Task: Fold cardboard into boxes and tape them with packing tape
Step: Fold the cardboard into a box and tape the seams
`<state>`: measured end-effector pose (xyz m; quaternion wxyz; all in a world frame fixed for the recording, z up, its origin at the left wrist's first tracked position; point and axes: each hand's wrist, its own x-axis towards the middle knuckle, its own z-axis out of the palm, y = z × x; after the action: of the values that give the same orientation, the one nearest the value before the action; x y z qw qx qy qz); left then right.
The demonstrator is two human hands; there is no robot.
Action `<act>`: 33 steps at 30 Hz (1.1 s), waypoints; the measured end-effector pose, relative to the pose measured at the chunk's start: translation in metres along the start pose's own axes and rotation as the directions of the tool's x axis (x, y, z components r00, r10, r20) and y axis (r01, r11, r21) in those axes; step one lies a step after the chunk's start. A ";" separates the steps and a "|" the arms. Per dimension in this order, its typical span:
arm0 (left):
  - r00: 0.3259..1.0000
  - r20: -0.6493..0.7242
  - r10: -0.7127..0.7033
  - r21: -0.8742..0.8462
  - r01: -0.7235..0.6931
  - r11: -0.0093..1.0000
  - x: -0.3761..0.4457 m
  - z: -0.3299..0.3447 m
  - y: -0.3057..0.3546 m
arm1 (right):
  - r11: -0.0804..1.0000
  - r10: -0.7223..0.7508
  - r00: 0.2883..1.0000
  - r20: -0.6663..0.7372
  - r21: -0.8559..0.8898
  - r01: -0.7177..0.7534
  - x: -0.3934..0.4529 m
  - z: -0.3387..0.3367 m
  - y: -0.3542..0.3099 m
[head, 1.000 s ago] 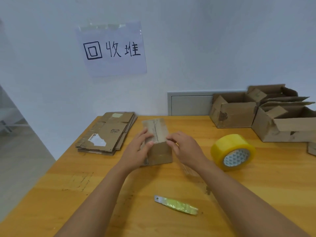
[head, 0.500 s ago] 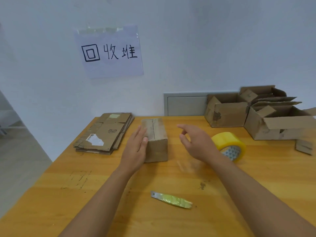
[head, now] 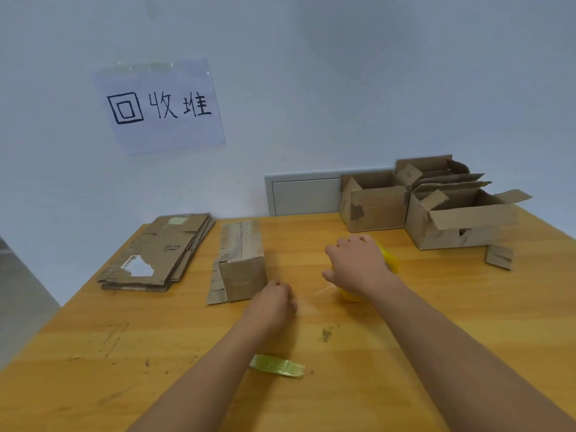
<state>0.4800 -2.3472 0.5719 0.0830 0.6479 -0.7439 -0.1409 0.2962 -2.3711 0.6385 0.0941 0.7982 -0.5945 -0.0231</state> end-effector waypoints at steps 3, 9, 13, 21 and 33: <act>1.000 0.007 -0.029 -0.018 0.029 0.999 0.002 -0.001 -0.001 | 1.000 0.013 0.999 0.042 -0.021 -0.012 -0.001 -0.005 -0.001; 0.999 0.010 -0.043 -0.086 0.043 0.995 0.003 -0.005 -0.006 | 0.996 0.041 0.999 -0.037 0.081 -0.037 -0.007 -0.010 -0.003; 1.000 0.012 -0.005 -0.115 0.006 0.993 0.002 -0.005 -0.010 | 0.986 -0.002 0.994 -0.113 0.166 0.020 -0.013 -0.001 -0.012; 0.999 0.030 -0.012 -0.189 0.017 0.982 -0.001 -0.008 -0.017 | 0.939 0.047 0.994 -0.097 0.344 -0.011 -0.024 0.000 -0.009; 0.995 0.079 -0.062 -0.880 0.099 0.465 -0.031 -0.040 0.006 | 0.662 0.170 0.951 -0.258 0.745 0.084 -0.051 -0.075 0.032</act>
<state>0.4910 -2.3197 0.6134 0.3849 0.5440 -0.5349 -0.5195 0.2622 -2.3226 0.7135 -0.1508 0.7451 -0.5480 0.3489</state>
